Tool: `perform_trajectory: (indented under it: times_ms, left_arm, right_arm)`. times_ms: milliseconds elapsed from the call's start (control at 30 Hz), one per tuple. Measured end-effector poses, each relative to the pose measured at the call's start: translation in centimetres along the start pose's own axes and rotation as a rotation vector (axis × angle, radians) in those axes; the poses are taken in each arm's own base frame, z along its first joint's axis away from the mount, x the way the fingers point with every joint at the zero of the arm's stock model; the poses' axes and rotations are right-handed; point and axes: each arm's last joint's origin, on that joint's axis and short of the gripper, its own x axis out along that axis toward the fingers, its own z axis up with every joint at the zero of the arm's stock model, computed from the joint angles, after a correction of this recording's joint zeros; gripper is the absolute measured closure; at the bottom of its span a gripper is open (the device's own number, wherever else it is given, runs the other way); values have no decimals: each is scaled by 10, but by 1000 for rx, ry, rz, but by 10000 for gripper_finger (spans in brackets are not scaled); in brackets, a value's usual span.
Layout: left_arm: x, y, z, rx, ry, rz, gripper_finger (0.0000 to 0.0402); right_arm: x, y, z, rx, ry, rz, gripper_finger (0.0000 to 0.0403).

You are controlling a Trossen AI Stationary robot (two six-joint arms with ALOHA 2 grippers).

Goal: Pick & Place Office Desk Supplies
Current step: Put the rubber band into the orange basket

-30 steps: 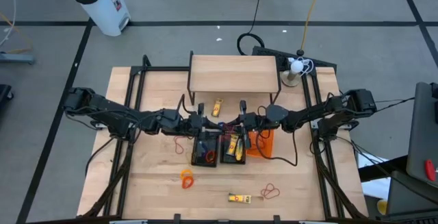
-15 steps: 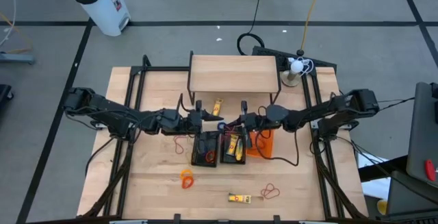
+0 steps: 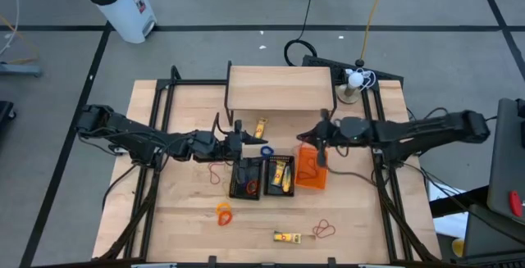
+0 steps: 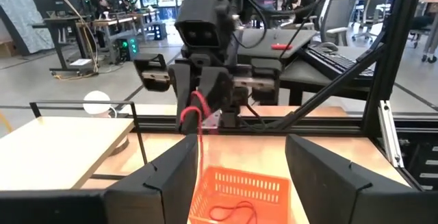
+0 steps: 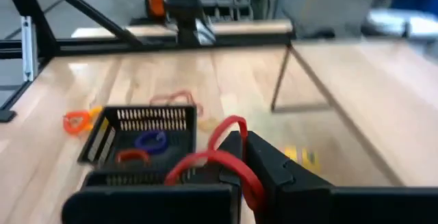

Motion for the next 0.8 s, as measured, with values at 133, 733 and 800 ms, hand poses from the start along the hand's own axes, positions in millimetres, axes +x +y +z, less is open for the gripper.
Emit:
perform_trajectory:
  times_ms: [133, 733, 800]
  left_arm:
    - [0, 2, 0, 4, 0, 50, 179]
    - [5, 31, 5, -11, -56, 131, 178]
    - [5, 33, 5, -15, -60, 114, 178]
  right_arm:
    - [-15, -5, -8, 149, 109, -25, 403]
    - [7, -4, -60, 508, 614, -81, 402]
    - [9, -3, -59, 492, 601, -70, 397]
